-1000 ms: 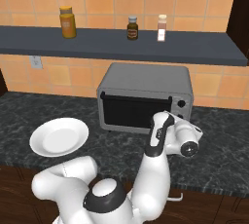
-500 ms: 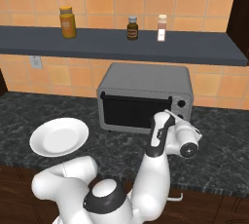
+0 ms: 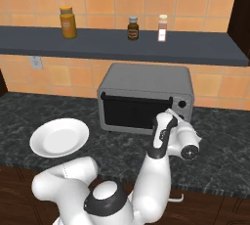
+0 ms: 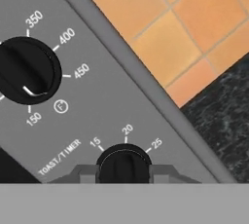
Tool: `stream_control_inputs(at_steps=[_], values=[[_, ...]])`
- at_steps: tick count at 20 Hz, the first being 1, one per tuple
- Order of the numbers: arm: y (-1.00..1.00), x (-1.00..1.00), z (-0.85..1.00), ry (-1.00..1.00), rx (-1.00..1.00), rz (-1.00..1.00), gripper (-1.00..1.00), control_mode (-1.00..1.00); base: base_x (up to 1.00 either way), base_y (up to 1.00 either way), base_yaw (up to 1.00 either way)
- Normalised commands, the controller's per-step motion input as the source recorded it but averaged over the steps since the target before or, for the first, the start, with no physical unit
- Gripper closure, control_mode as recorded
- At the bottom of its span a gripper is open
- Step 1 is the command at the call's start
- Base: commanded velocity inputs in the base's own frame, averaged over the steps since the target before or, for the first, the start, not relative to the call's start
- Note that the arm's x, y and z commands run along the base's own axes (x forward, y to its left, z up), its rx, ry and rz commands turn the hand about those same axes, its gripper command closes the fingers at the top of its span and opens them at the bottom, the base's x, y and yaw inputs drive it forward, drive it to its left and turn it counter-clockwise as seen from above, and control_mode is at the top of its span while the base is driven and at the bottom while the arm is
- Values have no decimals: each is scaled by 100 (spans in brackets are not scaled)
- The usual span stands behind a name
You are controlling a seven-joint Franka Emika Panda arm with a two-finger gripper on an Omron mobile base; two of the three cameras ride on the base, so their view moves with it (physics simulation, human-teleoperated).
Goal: Pick up the kebab skewer and baguette bread, and place them inside the toaster oven. Close the toaster oven door and start by setting the timer.
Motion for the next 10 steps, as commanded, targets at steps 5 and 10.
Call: stream_control_inputs(at_steps=[5, 10], values=[[0, 0, 0, 0, 17, -7, 100, -100, 0, 0, 0], [0, 0, 0, -1, 19, -7, 100, -100, 0, 0, 0]])
